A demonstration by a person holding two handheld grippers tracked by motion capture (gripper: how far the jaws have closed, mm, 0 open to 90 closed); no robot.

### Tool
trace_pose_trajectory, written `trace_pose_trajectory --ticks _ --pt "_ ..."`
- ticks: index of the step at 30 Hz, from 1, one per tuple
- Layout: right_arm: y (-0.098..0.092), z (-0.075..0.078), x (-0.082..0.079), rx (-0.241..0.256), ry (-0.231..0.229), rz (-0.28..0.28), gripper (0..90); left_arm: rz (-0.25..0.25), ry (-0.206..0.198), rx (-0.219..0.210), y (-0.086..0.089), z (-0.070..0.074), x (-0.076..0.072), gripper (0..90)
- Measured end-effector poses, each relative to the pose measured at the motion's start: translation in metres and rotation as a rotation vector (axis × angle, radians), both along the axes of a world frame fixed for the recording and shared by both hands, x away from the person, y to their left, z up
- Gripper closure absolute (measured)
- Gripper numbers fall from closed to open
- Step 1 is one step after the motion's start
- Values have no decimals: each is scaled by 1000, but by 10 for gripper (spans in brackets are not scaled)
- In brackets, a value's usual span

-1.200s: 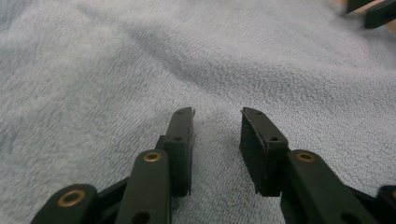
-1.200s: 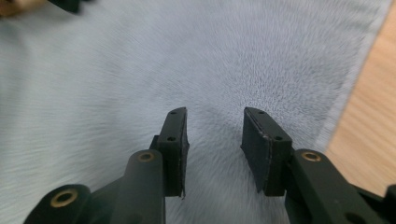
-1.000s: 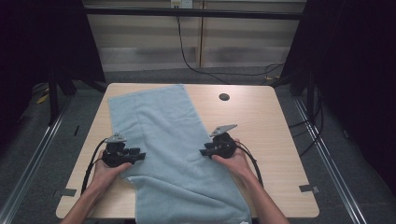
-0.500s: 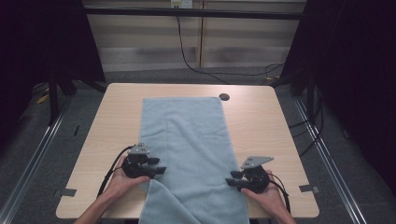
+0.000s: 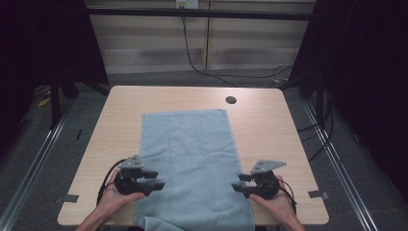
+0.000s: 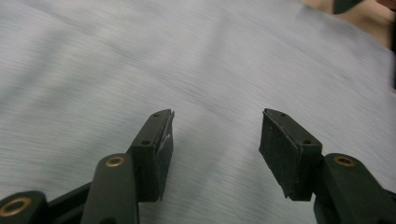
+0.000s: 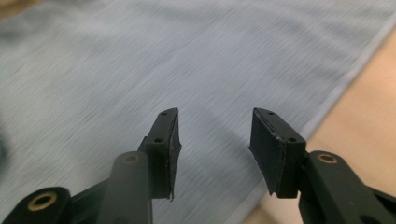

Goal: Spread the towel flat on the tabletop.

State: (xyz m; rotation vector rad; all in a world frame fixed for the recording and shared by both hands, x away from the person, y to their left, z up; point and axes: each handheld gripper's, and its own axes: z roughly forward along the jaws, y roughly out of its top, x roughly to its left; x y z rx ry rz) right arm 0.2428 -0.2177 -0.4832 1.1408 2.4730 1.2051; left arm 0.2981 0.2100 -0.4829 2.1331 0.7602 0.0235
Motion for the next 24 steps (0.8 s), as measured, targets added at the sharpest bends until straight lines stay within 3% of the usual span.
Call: trace_pose_trajectory --ticks 2,3,4,5,7,8,9,12,13,16,17,21,23,24 --pt "1 1 21 0 -12 -23 498 25 -4 34 3 0 14 471" --pt "2 1 31 -1 -15 -35 488 42 -7 28 5 -1 19 462" --pt "2 1 31 -1 -15 -35 488 42 -7 28 5 -1 19 459" --pt "5 0 49 2 -19 -54 481 73 -15 19 9 -1 26 457" --pt "11 -2 66 -5 -14 -55 480 105 -11 12 15 -1 37 460" --pt "15 -3 73 -7 -19 -58 480 148 -13 -23 20 -3 47 461" --pt "18 -4 80 -1 -17 -61 481 157 -2 -34 22 -6 50 464" --pt "25 -5 92 1 -21 -72 488 180 1 -3 23 -10 54 463" --pt "30 -9 104 0 -11 -71 501 187 5 3 23 -12 55 465" --pt "34 -14 112 2 7 -77 502 187 6 5 23 -14 57 460" --pt "36 -20 114 -28 22 -80 500 191 8 -4 23 -14 57 460" --pt "30 -20 105 -46 18 -71 499 220 30 28 20 -13 61 452" --pt "28 -19 101 -64 12 -70 499 199 -18 32 15 -7 61 453" --pt "23 -18 92 -71 14 -66 498 183 -10 21 11 -6 62 452"
